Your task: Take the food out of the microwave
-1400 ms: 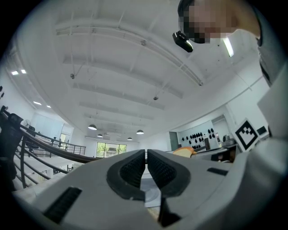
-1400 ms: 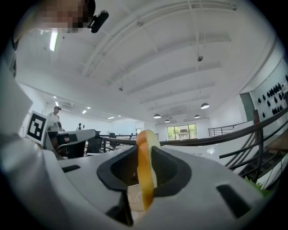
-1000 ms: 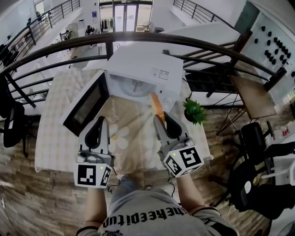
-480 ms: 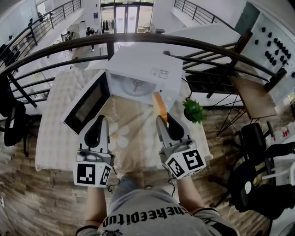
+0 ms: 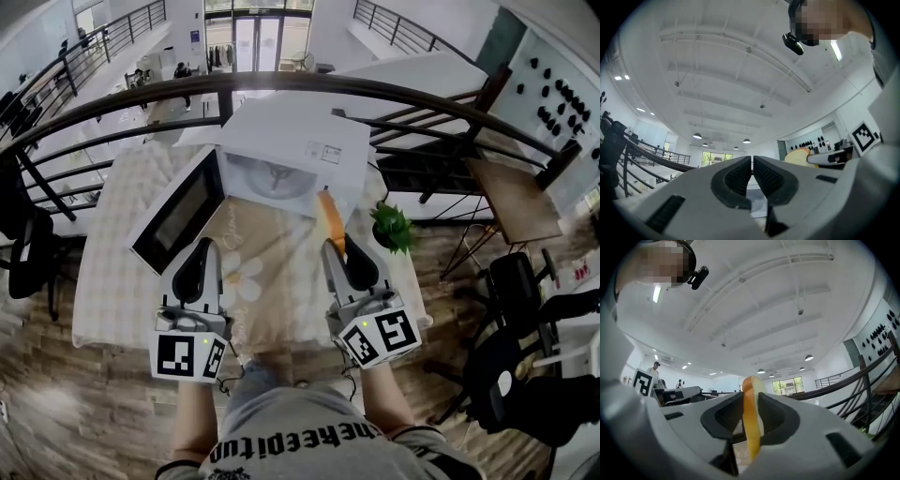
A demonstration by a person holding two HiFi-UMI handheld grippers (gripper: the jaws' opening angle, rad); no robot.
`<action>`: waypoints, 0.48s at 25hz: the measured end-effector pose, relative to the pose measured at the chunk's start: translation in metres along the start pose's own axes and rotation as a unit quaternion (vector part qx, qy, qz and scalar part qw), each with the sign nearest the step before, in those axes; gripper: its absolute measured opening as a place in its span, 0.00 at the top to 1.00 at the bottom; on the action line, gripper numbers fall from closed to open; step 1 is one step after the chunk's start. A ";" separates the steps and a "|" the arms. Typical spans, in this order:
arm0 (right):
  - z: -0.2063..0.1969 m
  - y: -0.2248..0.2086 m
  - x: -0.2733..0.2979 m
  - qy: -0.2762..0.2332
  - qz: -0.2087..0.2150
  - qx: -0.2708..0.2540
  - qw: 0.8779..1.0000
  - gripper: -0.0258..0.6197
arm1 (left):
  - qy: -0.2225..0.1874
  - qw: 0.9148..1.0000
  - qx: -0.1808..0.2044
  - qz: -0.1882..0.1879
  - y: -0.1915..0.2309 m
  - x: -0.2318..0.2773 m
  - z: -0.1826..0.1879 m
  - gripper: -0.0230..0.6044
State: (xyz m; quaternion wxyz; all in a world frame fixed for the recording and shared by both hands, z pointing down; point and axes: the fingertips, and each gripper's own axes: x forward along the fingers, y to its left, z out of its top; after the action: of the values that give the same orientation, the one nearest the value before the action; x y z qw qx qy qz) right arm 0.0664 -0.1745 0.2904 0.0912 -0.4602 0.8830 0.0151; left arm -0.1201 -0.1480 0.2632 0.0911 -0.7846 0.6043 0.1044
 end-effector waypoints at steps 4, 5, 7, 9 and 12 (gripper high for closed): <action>0.001 0.001 -0.001 -0.003 0.004 -0.001 1.000 0.80 | 0.000 1.000 -0.001 0.005 0.001 -0.002 0.000 0.94; 0.002 0.001 -0.002 -0.004 0.005 -0.001 1.000 0.80 | -0.001 1.000 0.000 0.006 0.001 -0.002 0.000 0.94; 0.003 0.002 -0.002 -0.006 0.006 0.000 1.000 0.80 | -0.001 1.000 -0.001 0.008 0.001 -0.004 0.001 0.94; 0.003 0.003 -0.003 -0.007 0.007 0.003 1.000 0.80 | -0.001 1.000 -0.001 0.010 0.001 -0.006 0.001 0.94; 0.002 0.003 -0.005 -0.007 0.009 0.005 1.000 0.80 | -0.001 1.000 -0.003 0.013 0.001 -0.007 0.001 0.94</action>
State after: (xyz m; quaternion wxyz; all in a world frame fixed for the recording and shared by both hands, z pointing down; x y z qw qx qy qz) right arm 0.0671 -0.1689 0.2887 0.0998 -0.4517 0.8864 0.0148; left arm -0.1225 -0.1411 0.2647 0.0879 -0.7772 0.6137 0.1078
